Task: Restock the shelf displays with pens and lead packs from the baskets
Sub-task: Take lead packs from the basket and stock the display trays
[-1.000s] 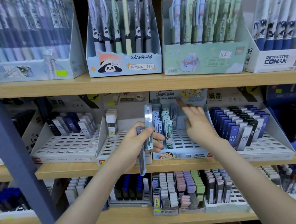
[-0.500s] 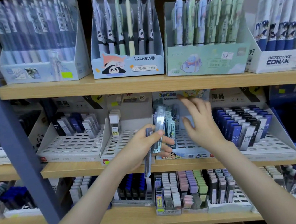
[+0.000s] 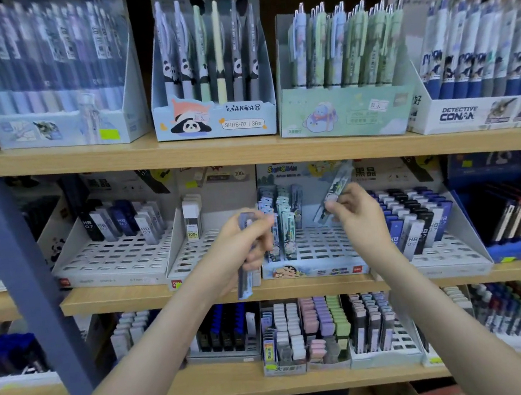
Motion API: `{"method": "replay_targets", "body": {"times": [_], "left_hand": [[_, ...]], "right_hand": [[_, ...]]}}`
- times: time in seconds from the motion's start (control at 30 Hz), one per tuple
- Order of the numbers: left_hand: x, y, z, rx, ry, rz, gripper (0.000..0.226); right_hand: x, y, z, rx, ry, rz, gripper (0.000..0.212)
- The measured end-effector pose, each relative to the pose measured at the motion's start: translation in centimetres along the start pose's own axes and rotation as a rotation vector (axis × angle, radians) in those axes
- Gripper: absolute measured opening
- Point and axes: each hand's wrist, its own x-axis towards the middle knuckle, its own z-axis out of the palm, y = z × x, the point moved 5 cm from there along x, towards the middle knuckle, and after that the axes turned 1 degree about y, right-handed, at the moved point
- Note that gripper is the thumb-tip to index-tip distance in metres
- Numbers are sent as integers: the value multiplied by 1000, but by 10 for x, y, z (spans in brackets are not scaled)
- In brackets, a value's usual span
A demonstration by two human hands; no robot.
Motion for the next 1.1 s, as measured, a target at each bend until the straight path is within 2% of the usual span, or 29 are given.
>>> {"method": "replay_targets", "body": {"times": [0.07, 0.1, 0.13, 0.2, 0.3, 0.37, 0.47, 0.63, 0.83, 0.97, 1.1], "left_hand": [[3, -6, -5, -119, 27, -28, 68], [3, -8, -6, -159, 22, -23, 81], [3, -8, -6, -174, 15, 5, 73], [3, -8, -5, -126, 28, 26, 29], [3, -5, -6, -18, 58, 61, 15], [4, -5, -8, 10, 50, 104, 9], [8, -4, -16, 5, 71, 174, 11], [12, -7, -23, -111, 100, 199, 11], [11, -9, -22, -86, 125, 192, 11], [10, -10, -24, -92, 132, 201, 13], [11, -14, -24, -91, 135, 203, 14]], "right_hand": [[8, 11, 4, -54, -33, 79, 10], [10, 16, 7, -61, -41, 112, 8], [13, 20, 10, -31, -40, 155, 9], [18, 28, 15, 51, -29, 247, 18], [29, 37, 21, 32, -18, 314, 9], [35, 41, 22, 28, -7, 334, 11], [38, 40, 24, 34, -37, 329, 12], [44, 38, 28, -118, -92, 289, 19], [53, 20, 32, -498, -298, 235, 33], [51, 18, 37, -484, -299, 207, 30], [46, 26, 36, -363, -184, 213, 26]]}}
